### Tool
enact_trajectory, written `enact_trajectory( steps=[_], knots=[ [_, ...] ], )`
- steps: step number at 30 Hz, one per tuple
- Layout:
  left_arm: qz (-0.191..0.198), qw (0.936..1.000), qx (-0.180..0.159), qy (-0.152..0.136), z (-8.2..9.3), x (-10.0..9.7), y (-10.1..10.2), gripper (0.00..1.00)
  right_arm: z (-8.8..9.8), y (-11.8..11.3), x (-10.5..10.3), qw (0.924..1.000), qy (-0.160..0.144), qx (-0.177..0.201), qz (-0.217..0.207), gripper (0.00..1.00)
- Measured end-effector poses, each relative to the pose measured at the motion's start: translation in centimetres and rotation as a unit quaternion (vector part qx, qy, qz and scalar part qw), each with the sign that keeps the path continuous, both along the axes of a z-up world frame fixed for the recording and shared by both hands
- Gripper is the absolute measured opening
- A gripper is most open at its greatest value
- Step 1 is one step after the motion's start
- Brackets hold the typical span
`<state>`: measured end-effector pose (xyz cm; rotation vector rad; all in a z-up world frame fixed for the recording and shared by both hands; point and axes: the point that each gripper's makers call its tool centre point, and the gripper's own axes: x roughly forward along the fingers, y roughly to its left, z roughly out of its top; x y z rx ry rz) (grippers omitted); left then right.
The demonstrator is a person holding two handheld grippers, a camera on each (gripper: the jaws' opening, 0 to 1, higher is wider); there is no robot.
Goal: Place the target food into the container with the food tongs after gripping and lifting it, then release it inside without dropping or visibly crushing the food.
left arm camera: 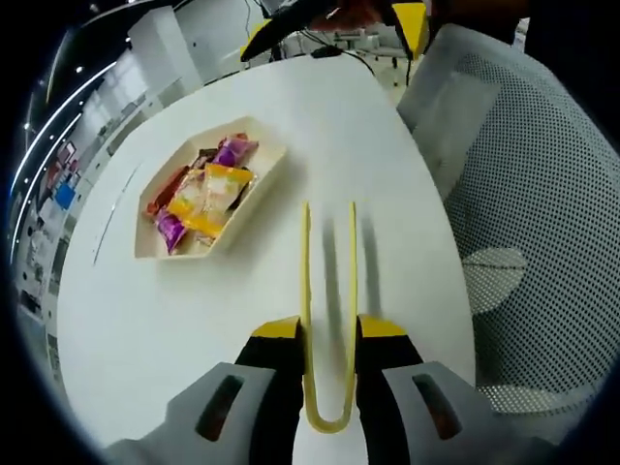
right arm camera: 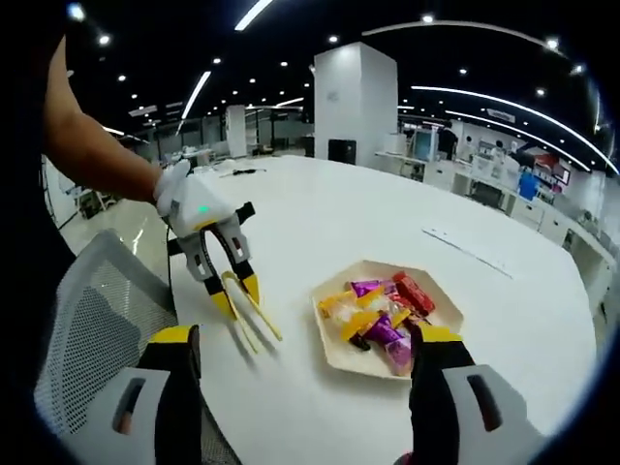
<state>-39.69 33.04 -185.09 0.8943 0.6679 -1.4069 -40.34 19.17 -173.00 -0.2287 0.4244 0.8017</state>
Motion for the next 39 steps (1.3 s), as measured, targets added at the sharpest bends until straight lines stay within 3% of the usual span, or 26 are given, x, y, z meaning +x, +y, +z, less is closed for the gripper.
enact_trajectory(
  steps=[3,6,11,18,27,34,36,39],
  knots=[
    [-0.001,1.0000,0.005,-0.001,-0.3,0.1,0.2,0.15,0.2,-2.1,-0.3,0.9990,0.000,-0.004,-0.045,1.00],
    [0.006,0.9999,-0.004,0.010,-0.2,0.1,-0.1,0.15,0.6,-3.5,-1.0,0.9971,-0.001,0.006,-0.076,1.00],
    [-0.001,1.0000,0.000,0.009,-0.2,0.1,-0.7,0.16,-0.7,-5.1,-1.7,0.9942,0.009,0.001,-0.107,1.00],
    [0.006,0.9999,0.005,0.014,-0.3,0.1,-0.6,0.19,-0.7,-4.9,-2.1,0.9922,0.002,0.013,-0.124,0.99],
    [-0.018,0.9993,0.030,-0.015,-0.1,0.1,-0.5,0.21,-0.8,-5.1,-1.7,0.9912,0.000,0.020,-0.131,0.99],
    [-0.005,0.9997,0.006,-0.025,1.0,0.8,-0.6,0.43,-0.8,-4.8,-1.8,0.9920,-0.005,0.015,-0.125,0.99],
    [0.030,0.9992,-0.026,-0.008,2.0,1.1,-0.8,0.48,-0.7,-4.7,-1.8,0.9921,-0.006,0.017,-0.124,0.99],
    [0.079,0.9934,-0.084,0.009,4.1,1.8,-0.8,0.61,-0.5,-4.7,-1.7,0.9922,-0.008,0.020,-0.123,0.99]
  ],
)
